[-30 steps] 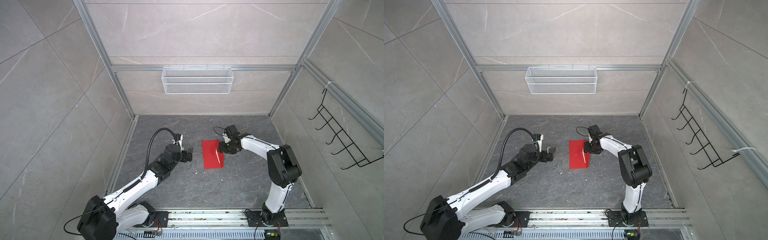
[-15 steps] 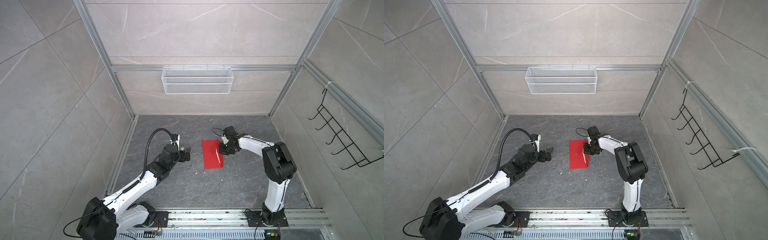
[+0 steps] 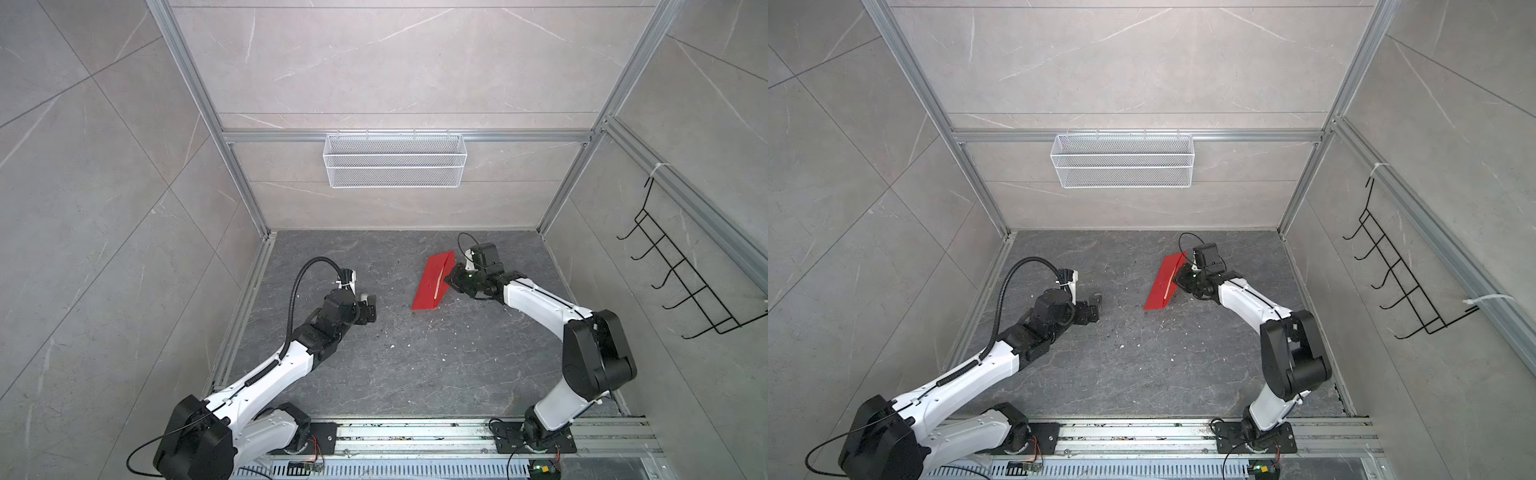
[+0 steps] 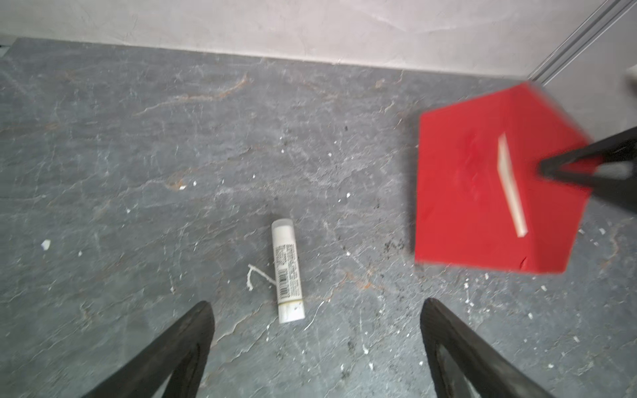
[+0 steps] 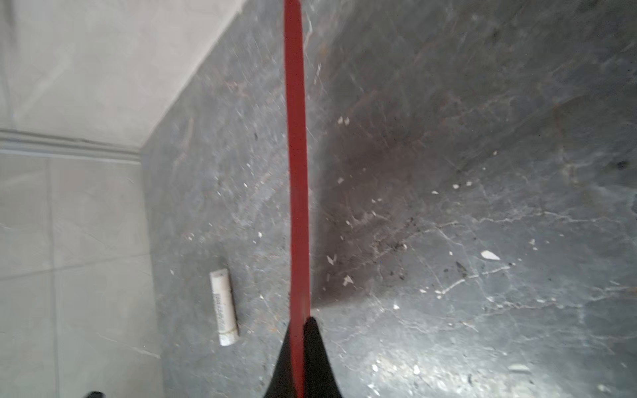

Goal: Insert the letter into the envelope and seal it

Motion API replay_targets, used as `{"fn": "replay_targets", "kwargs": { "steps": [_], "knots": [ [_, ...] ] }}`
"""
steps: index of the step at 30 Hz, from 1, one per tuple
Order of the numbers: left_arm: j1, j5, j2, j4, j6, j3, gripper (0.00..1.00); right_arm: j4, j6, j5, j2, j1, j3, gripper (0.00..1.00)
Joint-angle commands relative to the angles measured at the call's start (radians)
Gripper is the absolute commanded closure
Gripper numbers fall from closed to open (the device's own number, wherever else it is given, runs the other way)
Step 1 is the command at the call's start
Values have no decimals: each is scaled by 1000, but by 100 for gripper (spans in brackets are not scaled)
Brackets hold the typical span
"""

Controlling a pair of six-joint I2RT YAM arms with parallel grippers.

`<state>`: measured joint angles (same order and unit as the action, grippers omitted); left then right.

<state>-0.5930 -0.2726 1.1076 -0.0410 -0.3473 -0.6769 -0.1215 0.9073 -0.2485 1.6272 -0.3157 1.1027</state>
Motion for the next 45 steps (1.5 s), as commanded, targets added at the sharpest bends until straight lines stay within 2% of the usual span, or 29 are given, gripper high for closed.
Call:
{"fn": "replay_targets", "kwargs": {
  "steps": [1,5,8,15,20,26,27,28,32,34,38,41,45],
  "knots": [
    [8,-18,-24,-49,1,-41,5,172,285,121,-57,-4,-84,100],
    [14,11,-24,-47,-4,-35,5,245,475,247,-70,-18,-115,100],
    [21,40,-23,-46,-5,-34,5,254,620,389,-73,-57,-139,100],
    [43,110,-22,-50,-15,-31,5,194,925,725,-37,-217,-157,100],
    [57,149,-21,-54,-15,-30,5,100,1110,824,36,-301,-120,100],
    [64,178,-20,-62,-8,-36,5,86,1291,859,99,-357,-139,100],
    [64,181,-20,-63,-7,-36,5,90,1301,853,109,-365,-140,97],
    [64,186,-19,-63,-7,-36,5,98,1305,839,118,-370,-143,89],
    [65,196,-14,-63,-1,-44,5,169,1277,790,126,-391,-173,53],
    [66,212,-13,-66,12,-56,5,198,1203,762,105,-394,-193,35],
    [65,264,-23,-52,60,-68,5,208,983,746,2,-392,-253,12],
    [65,298,-25,-38,106,-81,5,174,770,760,-96,-384,-283,2],
    [63,354,4,-48,175,-123,5,78,425,783,-201,-362,-264,1]
  ]
}}
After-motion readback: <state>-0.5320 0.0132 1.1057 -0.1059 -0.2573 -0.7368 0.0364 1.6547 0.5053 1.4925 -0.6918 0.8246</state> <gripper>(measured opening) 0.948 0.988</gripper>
